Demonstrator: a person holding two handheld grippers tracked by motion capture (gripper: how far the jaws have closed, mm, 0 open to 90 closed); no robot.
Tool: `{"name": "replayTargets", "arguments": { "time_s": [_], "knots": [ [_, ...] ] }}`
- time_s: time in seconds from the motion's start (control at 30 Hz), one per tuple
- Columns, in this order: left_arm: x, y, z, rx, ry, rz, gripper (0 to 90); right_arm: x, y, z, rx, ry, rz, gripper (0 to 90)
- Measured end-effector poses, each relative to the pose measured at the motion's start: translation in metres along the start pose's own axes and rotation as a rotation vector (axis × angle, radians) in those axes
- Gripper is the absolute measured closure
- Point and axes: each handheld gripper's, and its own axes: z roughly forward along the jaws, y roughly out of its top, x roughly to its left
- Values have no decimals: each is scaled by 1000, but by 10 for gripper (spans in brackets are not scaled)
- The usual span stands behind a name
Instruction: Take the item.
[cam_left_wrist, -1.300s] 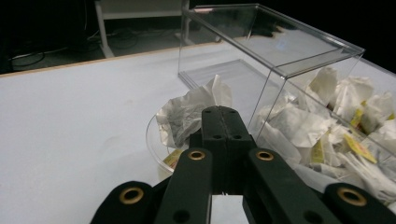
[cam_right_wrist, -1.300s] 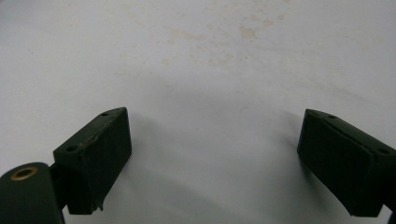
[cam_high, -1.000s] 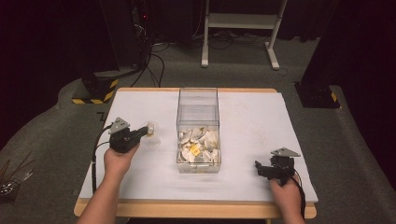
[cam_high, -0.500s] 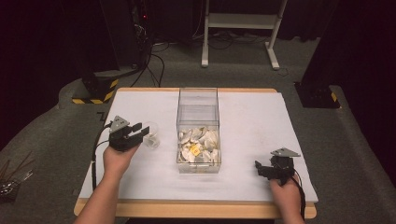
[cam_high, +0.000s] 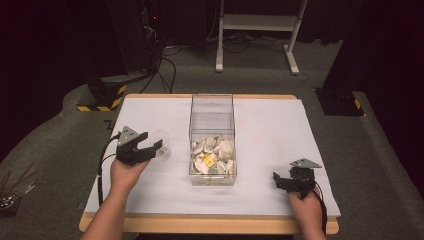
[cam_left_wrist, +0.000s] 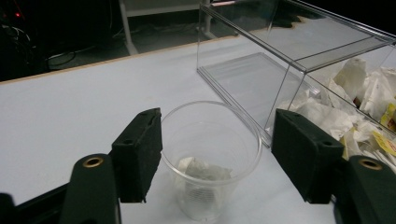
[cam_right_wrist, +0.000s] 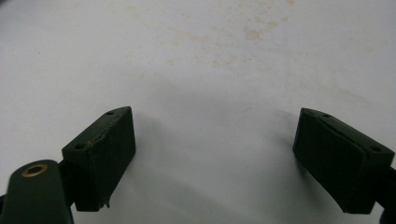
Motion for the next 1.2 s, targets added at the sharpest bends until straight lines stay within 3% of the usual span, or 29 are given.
{"name": "replayTargets", "arguments": {
  "time_s": [0.2,0.77,1.03,1.2],
  "knots": [
    [2,-2,-5,-18,-23,-12,301,0,0,0,0,0,1,128],
    [10,-23,-21,-2,-15,-12,281,0,0,0,1,0,1,128],
    [20,-37,-32,5,-30,-42,282,0,0,0,1,1,1,128],
    [29,-50,-37,36,-23,-51,285,0,0,0,1,1,1,128]
  ]
}}
